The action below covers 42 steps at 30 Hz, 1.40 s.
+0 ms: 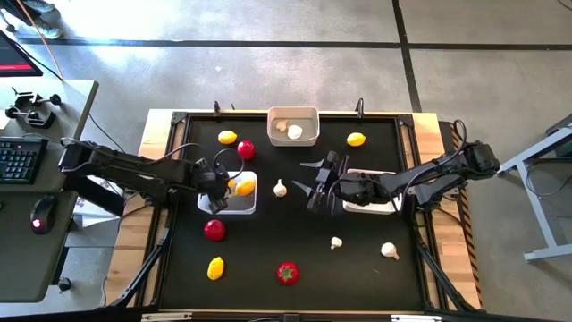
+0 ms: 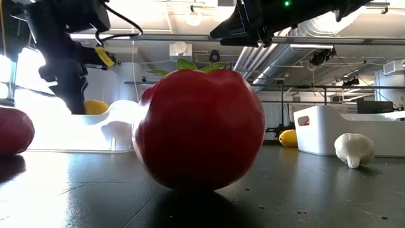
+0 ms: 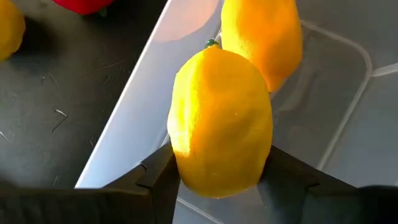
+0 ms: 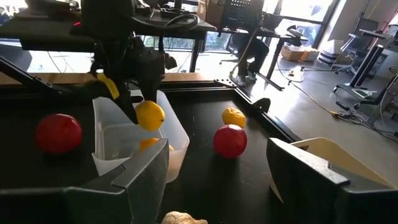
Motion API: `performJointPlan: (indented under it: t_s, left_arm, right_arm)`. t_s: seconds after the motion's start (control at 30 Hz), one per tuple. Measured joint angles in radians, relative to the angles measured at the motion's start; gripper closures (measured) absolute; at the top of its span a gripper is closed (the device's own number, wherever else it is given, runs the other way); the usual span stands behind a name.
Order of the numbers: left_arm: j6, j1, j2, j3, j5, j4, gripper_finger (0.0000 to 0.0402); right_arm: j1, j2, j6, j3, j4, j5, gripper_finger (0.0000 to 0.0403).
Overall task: Sort produce into baskets
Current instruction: Put the yellow lemon into the transparent bin, then put the red tomato into the bottom right white bin
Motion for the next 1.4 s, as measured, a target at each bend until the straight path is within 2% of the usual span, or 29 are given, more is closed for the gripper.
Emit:
performJointPlan:
  t_s: [0.17, 0.43, 0.73, 0.9, 1.1, 1.27, 1.4]
  left_arm:
    - [0.002, 0.001, 0.034, 0.000, 0.000, 0.031, 0.0199]
    - [0.044, -0.004, 0.020, 0.018, 0.030, 0.018, 0.0157]
    - [0.134, -0.045, -0.017, 0.111, 0.058, 0.002, 0.0159]
    - [0.142, -0.092, -0.044, 0.133, 0.058, 0.046, 0.0163]
    - [0.098, -0.152, -0.023, 0.133, 0.139, 0.113, 0.0185]
    - [0.114, -0.254, 0.014, 0.133, 0.194, 0.112, 0.0228]
    - [0.097, -0.356, 0.020, 0.133, 0.200, 0.113, 0.0271]
  right_arm:
    - [0.000, 0.000, 0.013, 0.000, 0.000, 0.000, 0.0141]
    - [0.000, 0.000, 0.006, 0.000, 0.001, 0.000, 0.0141]
    - [0.000, 0.000, 0.006, -0.001, -0.038, 0.000, 0.0146]
    - [0.014, -0.001, 0.017, 0.019, -0.116, 0.000, 0.0180]
    - [0.046, -0.001, 0.088, 0.072, -0.296, -0.001, 0.0252]
    - [0.064, -0.001, 0.086, 0.076, -0.334, -0.007, 0.0303]
    - [0.063, -0.001, 0.086, 0.076, -0.355, -0.007, 0.0325]
